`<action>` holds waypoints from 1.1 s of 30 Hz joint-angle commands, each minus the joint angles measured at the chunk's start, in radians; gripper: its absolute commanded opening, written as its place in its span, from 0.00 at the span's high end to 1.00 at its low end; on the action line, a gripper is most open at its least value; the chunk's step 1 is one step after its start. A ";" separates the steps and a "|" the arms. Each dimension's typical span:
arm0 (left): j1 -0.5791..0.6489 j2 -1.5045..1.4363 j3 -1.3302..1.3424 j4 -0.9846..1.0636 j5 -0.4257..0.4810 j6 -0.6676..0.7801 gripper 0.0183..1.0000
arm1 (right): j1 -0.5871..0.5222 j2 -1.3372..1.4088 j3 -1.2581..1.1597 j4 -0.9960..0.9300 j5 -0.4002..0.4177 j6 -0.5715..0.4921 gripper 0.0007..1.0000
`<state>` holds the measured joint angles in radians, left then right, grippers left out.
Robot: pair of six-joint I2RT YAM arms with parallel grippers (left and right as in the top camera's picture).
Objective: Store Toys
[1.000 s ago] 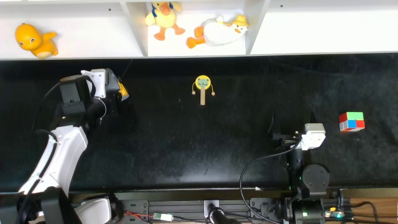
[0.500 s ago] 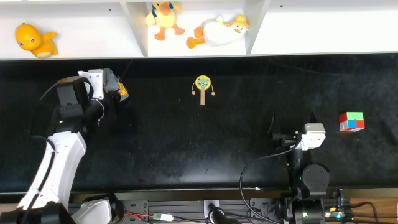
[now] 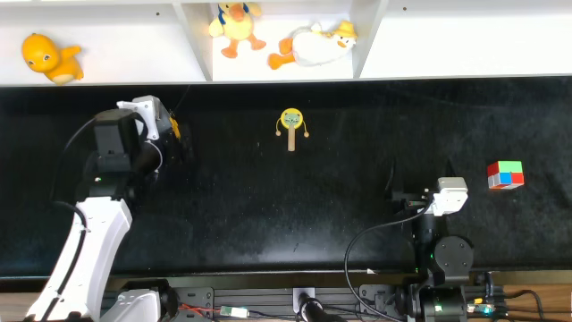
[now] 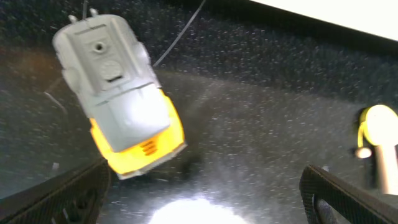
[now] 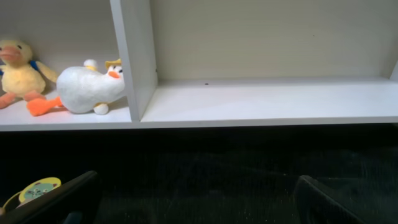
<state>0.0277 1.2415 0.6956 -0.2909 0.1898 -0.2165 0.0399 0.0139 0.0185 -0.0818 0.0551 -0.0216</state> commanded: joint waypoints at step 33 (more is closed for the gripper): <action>-0.068 0.187 0.074 0.073 -0.335 -0.353 0.00 | -0.001 -0.010 -0.014 0.005 -0.007 0.008 0.00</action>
<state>-0.0334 1.4086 0.7422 -0.2352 -0.1177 -0.5522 0.0399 0.0139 0.0185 -0.0826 0.0551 -0.0216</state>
